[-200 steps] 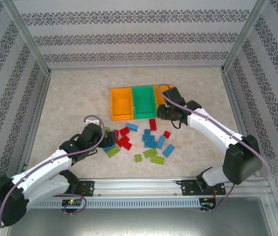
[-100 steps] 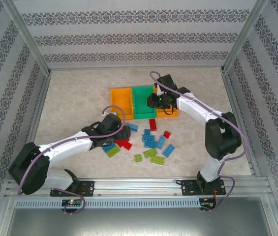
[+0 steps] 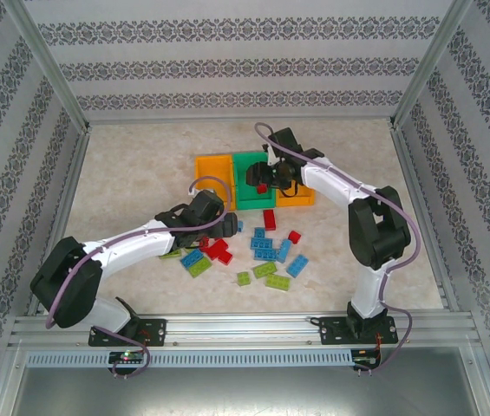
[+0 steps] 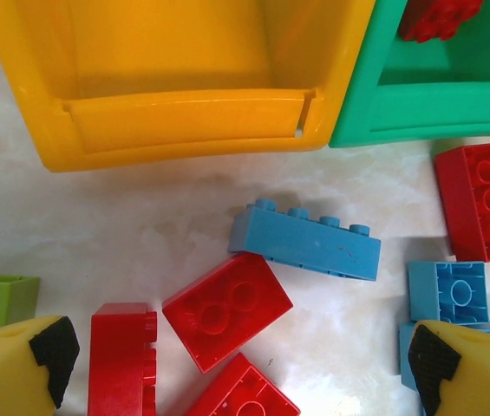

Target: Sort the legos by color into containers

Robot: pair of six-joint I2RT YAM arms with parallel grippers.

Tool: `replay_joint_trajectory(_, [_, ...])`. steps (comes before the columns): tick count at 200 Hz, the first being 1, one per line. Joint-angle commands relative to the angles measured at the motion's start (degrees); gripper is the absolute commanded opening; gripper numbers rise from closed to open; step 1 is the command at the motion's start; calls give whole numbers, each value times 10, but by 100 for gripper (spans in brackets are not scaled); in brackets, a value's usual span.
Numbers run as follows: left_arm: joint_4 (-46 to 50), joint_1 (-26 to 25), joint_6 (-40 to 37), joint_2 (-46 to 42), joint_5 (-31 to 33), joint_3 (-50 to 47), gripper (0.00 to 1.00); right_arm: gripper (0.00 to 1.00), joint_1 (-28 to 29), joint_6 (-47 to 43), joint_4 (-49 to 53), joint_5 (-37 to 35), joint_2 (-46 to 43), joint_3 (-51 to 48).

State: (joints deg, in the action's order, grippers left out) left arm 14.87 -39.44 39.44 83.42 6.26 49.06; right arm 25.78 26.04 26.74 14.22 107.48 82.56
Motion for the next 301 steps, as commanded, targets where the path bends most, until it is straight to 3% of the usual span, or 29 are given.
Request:
replay_joint_trajectory(1, [31, -8, -12, -4, 28, 10, 99, 68, 22, -30, 17, -34, -68, -34])
replay_joint_trajectory(30, [42, -8, -15, -13, 55, 12, 99, 65, 43, -40, 78, -95, -100, -89])
replay_joint_trajectory(72, [47, -8, -22, -22, 73, 13, 99, 62, 56, -7, 56, -109, -103, -158])
replay_joint_trajectory(144, [51, -8, -16, -27, 77, 8, 99, 61, 71, 3, 27, -95, -39, -155])
replay_joint_trajectory(220, [54, -8, -20, -24, 75, 12, 99, 53, 69, 3, 36, -147, 0, -148])
replay_joint_trajectory(272, [49, -8, -19, -18, 70, 12, 99, 28, 78, 1, 36, -159, -38, -163])
replay_joint_trajectory(301, [47, -8, -19, -10, 65, 16, 99, 25, 79, -6, 35, -145, -81, -176])
